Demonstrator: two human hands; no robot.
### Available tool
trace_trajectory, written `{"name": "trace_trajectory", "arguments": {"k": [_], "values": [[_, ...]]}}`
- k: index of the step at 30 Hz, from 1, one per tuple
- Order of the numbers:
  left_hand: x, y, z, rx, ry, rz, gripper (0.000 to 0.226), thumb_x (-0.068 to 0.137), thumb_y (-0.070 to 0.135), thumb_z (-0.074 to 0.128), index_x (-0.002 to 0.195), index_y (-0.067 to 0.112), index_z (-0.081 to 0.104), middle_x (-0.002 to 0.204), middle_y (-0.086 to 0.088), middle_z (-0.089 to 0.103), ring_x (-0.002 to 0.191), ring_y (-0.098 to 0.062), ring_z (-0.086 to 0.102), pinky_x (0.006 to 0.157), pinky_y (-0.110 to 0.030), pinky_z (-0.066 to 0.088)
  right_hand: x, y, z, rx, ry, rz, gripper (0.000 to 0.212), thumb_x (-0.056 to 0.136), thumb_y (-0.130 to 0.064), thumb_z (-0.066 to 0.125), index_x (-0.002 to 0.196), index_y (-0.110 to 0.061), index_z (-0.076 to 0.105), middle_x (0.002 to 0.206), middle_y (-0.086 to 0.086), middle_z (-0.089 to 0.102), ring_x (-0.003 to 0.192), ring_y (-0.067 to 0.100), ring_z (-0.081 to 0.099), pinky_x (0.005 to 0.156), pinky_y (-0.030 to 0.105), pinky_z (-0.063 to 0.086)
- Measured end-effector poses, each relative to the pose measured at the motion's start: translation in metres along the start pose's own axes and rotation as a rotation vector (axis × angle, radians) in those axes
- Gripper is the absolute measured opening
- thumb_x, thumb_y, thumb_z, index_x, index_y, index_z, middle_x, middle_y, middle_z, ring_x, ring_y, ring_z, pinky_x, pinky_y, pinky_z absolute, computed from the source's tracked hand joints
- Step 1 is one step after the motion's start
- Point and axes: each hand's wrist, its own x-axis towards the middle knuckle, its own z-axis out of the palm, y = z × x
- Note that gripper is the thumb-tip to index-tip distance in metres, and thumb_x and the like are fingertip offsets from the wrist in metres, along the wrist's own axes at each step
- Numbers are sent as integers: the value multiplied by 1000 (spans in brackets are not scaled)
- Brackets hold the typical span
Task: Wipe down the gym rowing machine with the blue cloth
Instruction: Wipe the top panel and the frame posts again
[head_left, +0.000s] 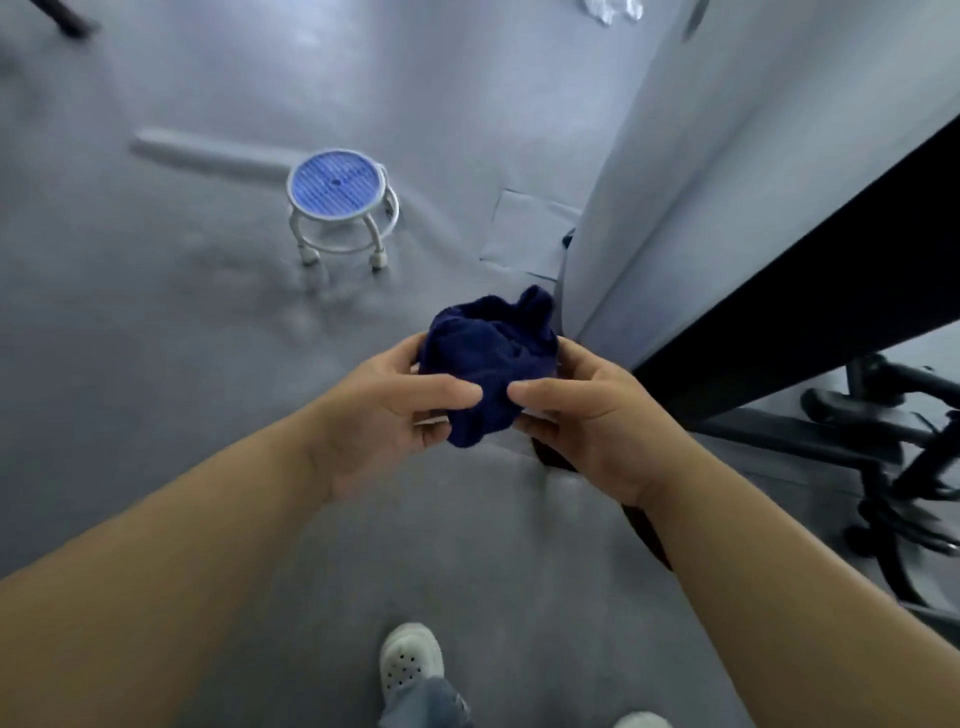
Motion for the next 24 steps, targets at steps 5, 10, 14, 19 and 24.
{"name": "trace_trajectory", "arguments": {"k": [5,10,14,19,24], "values": [[-33,107,16,88,136,103,31,86,27,69,116,20,64,100,-1,74,82,-11,69,70,-23,53,-13,-97,61,-46,98,-115,50,75,-26,71,123,-14,62,111,5,74,99,23,71,75,29,55],[-44,194,33,-63,146,88,37,90,51,55,115,26,66,109,-3,74,100,-23,70,73,-35,58,-15,-182,106,-100,183,-231,27,94,-35,61,113,-17,66,99,2,76,79,16,71,64,24,55],[-32,243,35,-68,-18,122,61,77,40,74,133,25,56,124,-5,68,114,-25,65,75,-38,59,-5,-229,106,-99,188,-247,36,91,-31,68,122,-16,58,104,4,75,84,18,71,66,25,53],[21,294,35,86,63,155,39,84,7,66,123,14,62,110,-10,71,100,-27,66,68,-35,55,38,-274,80,-130,246,-247,25,91,-20,67,116,-17,66,99,4,75,86,18,70,78,33,52],[94,359,29,170,162,221,21,98,15,55,115,24,64,91,4,72,78,-17,67,56,-26,51,108,-331,56,-90,405,-294,14,98,-33,58,103,-23,66,82,-7,74,68,10,66,64,23,51]]}}
